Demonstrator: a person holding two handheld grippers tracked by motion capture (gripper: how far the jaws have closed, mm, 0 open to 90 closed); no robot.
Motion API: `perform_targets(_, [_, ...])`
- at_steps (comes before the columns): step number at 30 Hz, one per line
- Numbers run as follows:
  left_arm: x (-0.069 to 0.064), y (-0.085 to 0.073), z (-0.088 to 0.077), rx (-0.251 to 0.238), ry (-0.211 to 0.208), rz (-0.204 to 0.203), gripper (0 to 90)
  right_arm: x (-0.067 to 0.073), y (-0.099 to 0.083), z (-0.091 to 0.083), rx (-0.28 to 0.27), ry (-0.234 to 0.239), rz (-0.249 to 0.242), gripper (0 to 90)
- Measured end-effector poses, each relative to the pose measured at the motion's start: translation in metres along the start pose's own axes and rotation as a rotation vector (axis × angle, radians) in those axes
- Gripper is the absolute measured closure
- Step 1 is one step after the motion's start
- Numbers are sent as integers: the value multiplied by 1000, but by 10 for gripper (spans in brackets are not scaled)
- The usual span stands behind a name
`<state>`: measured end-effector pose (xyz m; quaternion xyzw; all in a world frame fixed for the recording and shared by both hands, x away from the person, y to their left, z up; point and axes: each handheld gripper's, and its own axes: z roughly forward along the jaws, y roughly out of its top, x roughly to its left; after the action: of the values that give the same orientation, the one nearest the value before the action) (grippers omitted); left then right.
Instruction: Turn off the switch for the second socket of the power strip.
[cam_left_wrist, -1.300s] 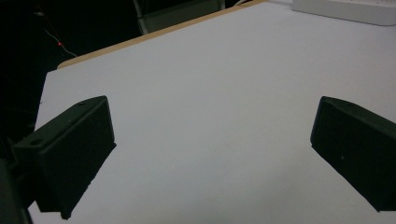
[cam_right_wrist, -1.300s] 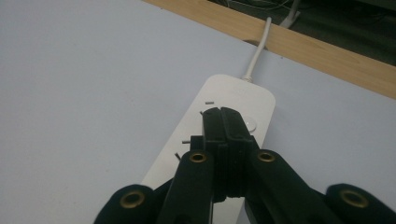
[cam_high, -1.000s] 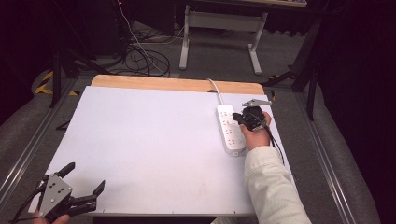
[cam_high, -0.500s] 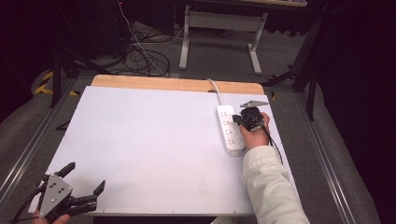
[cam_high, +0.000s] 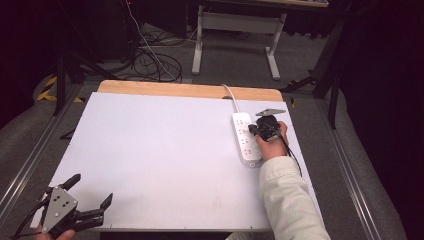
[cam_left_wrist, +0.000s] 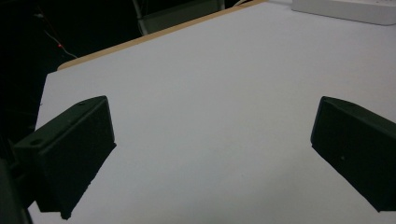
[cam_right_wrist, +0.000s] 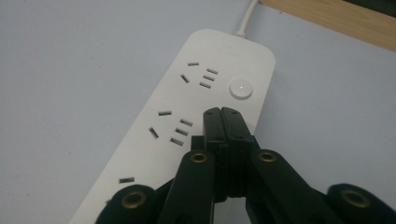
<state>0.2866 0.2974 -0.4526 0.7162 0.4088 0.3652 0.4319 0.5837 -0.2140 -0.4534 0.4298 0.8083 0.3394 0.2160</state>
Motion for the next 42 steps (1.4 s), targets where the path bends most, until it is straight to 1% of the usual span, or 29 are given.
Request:
perform_targets(4, [0,0,0,0,-1,0,4,1,0,0,2,-4,-10,900])
perform_targets(5, [0,0,0,-1,-1,0,4,2,0,0,6,-13,-23,900])
perform_targets(8, [0,0,0,0,-1,0,4,4,0,1,7,-24,-34,900])
perform_targets(13, [0,0,0,-1,-2,1,4,5,-2,2,7,-37,-34,900])
perform_targets(19, [0,0,0,-1,-3,2,4,6,-3,2,2,-40,-23,900])
perform_targets(22, [0,0,0,0,-4,2,4,5,-4,2,-9,-34,-4,900])
perform_targets(28, [-1,0,0,0,-5,3,4,4,-4,2,-13,-27,12,900])
perform_targets(33, [-1,0,1,0,-7,3,4,5,-4,3,-10,-36,11,900])
perform_targets(39, [0,0,1,0,-7,6,4,4,-4,3,-10,-27,14,900])
perform_targets(42, [-1,0,1,0,-10,5,4,5,-3,3,-4,-32,10,900])
